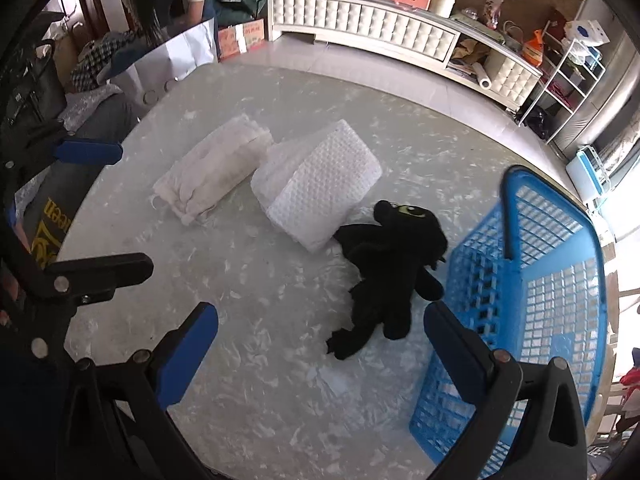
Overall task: Organize soft objects
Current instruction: 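Move the right tool to the black plush toy while the left tool reaches the white ribbed towel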
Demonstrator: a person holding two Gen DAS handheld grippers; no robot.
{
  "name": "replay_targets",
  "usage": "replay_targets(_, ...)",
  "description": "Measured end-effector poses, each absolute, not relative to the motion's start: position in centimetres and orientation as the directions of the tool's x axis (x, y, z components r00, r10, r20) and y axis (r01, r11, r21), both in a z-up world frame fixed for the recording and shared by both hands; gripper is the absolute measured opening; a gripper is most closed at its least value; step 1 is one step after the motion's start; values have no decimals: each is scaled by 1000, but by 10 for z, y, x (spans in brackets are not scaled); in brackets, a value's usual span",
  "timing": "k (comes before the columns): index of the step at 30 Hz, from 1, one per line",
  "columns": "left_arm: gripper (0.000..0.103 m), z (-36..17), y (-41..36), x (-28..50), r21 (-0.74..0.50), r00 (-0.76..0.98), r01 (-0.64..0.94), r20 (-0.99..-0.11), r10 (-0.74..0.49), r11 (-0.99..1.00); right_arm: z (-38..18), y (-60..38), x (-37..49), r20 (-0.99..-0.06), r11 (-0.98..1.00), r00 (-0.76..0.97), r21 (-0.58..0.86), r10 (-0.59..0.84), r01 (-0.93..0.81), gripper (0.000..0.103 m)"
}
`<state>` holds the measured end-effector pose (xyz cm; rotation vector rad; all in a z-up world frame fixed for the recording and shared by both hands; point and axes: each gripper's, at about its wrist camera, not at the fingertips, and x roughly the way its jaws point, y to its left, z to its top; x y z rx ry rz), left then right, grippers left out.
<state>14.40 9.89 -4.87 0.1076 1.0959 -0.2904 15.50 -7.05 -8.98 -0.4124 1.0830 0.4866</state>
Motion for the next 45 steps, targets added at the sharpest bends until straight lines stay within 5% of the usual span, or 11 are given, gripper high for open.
replay_targets(25, 103, -118, 133, 197, -4, 373, 222, -924, -88, 975, -171, -57, 228, -940, 880, 340, -173, -14, -442, 102)
replay_targets(45, 103, -164, 166, 234, -32, 300, 84, -952, -56, 996, -217, -69, 267, -968, 909, 247, -59, 50, -414, 97)
